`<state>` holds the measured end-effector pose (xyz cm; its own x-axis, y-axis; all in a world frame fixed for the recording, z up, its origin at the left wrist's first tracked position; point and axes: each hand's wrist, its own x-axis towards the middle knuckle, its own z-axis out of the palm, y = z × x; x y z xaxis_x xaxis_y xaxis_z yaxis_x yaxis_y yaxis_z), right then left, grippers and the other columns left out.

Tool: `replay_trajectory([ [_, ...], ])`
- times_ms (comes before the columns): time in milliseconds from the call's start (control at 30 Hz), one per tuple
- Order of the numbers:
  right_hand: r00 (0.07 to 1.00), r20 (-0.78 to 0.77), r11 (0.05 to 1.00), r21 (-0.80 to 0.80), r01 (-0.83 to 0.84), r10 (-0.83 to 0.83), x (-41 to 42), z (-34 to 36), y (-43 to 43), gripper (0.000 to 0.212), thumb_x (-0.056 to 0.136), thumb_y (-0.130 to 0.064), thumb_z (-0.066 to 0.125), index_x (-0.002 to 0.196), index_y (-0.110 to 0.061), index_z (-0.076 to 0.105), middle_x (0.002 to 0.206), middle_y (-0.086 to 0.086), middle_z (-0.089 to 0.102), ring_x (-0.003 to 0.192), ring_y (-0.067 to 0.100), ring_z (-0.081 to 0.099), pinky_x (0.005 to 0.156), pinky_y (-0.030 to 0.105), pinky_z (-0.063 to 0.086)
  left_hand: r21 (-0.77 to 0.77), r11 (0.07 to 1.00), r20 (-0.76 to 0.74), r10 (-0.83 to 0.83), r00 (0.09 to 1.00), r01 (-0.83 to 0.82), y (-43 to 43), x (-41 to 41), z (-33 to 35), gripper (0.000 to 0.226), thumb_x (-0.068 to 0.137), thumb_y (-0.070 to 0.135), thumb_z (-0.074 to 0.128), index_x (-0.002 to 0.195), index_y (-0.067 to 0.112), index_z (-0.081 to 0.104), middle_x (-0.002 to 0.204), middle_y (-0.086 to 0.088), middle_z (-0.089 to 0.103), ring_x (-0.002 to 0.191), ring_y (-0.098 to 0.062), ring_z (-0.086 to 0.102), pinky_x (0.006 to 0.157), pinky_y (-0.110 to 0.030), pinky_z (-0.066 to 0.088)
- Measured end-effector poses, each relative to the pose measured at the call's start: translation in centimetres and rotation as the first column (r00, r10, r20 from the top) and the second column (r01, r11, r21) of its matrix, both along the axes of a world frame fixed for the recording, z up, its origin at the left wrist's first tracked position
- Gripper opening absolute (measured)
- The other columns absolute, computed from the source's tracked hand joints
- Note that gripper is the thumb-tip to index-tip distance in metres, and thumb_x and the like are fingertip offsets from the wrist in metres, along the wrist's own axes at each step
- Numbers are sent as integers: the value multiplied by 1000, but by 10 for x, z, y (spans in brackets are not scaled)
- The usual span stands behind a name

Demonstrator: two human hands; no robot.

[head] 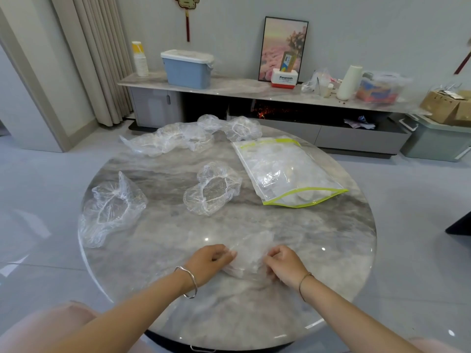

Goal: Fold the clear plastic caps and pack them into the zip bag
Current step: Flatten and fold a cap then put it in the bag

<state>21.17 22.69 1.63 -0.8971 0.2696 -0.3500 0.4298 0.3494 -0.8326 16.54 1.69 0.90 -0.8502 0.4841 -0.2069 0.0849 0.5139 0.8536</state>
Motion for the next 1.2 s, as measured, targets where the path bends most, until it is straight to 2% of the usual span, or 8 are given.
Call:
replay_trajectory([
  [200,795,-479,842,535,-73,373,11,25,-3,25,84,-40,58,99,-22,48,92,-14,46,83,0,46,75,17,39,-106,994,-99,2,995,-13,2,-4,-10,9,88,34,61,89,25,61,73,-8,59,63,-13,51,65,-24,45],
  [300,655,-374,618,765,-182,656,16,17,-2,26,84,-38,54,106,-25,56,108,-11,52,98,5,49,88,16,32,-131,991,-129,9,992,-26,5,-6,-10,26,85,26,64,108,27,52,67,7,43,57,-5,39,55,-12,34],
  [433,679,-155,508,783,-359,718,23,-4,-1,49,88,-45,44,134,-28,48,132,-10,49,118,9,44,105,19,24,-147,989,-313,-61,948,15,8,-6,2,48,78,24,72,119,25,47,93,11,48,73,-1,45,69,-7,36],
  [633,652,-41,405,812,-419,757,21,-7,2,59,87,-52,34,139,-24,44,133,-8,45,122,12,42,102,12,7,-341,915,-633,-394,666,217,0,-12,16,47,83,56,50,121,30,54,121,13,54,111,-8,45,92,-25,36],
  [800,665,-63,434,802,-410,745,21,-4,-1,46,87,-35,45,131,-23,50,122,-12,49,112,8,45,98,9,8,-612,760,-447,-561,697,220,1,-8,2,61,84,55,48,139,30,37,131,10,44,119,-12,38,98,-22,26],
  [967,825,-138,720,580,-381,548,16,-5,-6,25,88,-23,52,110,-27,61,107,-16,59,100,5,52,91,7,28,-496,853,-386,-383,839,162,8,-7,2,20,93,40,47,104,30,60,96,5,59,99,-18,52,83,-28,38],
  [1067,928,-178,923,271,-274,327,13,-3,-4,6,88,-22,58,89,-25,63,82,-8,67,75,6,59,75,23,49,-350,920,-205,-261,943,179,8,-8,6,35,91,40,54,61,27,43,60,8,42,63,-15,43,60,-26,34],
  [1200,959,-165,963,178,-202,232,11,-5,0,7,87,-18,64,83,-19,58,69,-2,61,57,4,51,59,18,43,-279,948,-108,-186,977,150,10,-7,11,20,90,35,57,77,21,57,62,10,43,56,-6,40,52,-15,30],
])
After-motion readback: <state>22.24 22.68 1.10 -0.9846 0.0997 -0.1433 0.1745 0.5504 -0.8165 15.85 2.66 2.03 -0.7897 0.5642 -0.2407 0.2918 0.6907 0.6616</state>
